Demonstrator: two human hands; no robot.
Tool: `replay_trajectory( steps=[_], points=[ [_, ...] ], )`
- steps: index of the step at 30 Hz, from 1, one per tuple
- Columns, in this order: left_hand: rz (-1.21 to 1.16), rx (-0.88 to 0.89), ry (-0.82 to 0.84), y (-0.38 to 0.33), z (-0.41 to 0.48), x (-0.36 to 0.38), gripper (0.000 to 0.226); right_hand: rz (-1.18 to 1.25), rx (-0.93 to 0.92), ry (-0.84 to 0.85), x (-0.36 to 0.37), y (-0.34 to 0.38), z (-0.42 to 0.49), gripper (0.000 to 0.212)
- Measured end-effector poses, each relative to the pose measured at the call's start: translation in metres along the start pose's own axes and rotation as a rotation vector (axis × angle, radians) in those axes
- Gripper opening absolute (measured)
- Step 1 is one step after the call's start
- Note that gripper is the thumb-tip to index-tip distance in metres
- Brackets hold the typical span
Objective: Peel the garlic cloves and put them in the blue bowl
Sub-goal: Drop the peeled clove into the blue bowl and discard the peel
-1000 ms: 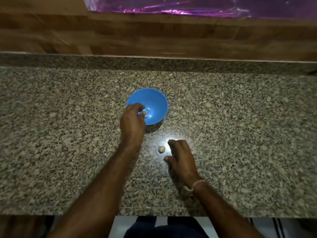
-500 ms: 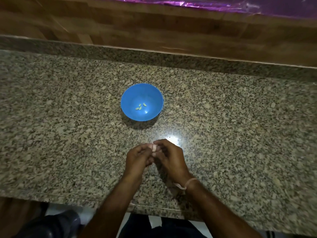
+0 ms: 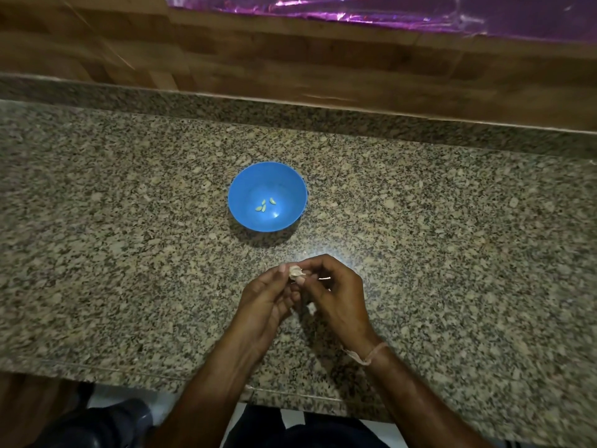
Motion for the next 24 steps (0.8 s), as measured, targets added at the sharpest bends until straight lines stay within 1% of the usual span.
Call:
replay_trajectory(
  steps=[5, 7, 9, 14, 18, 21, 24],
  points=[
    [0.057, 0.041, 0.043, -0.010, -0.005, 0.006, 0.029, -0.029, -0.057, -0.014, 0.000, 0.007, -0.003, 0.016],
    [0.097, 0.060, 0.053, -0.013, -0.006, 0.006, 0.028, -0.074, -0.101, -0.046, -0.001, 0.009, -0.001, 0.016],
    [0.129, 0.072, 0.073, -0.014, -0.006, 0.007, 0.031, -0.124, -0.119, -0.032, 0.001, 0.010, 0.001, 0.017],
    [0.241, 0.106, 0.045, -0.013, -0.003, -0.002, 0.030, -0.231, -0.141, 0.006, 0.003, 0.011, 0.004, 0.018],
    [0.285, 0.115, 0.028, -0.010, 0.001, -0.007, 0.032, -0.253, -0.129, 0.007, 0.004, 0.005, 0.004, 0.016],
    [0.328, 0.108, 0.022, -0.007, 0.001, -0.012, 0.025, -0.242, -0.110, 0.016, 0.005, 0.000, 0.003, 0.015],
    [0.338, 0.105, 0.011, -0.004, 0.001, -0.012, 0.019, -0.240, -0.128, 0.029, 0.007, -0.001, 0.002, 0.011]
  ],
)
Point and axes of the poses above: each hand's wrist, its own z-axis towards the middle knuckle, its own x-axis out of the palm, y = z × x, the point moved 7 cm from there along z, towards the middle knuckle, and after that the axes turned 13 degrees about x, right-handed, at the moved point
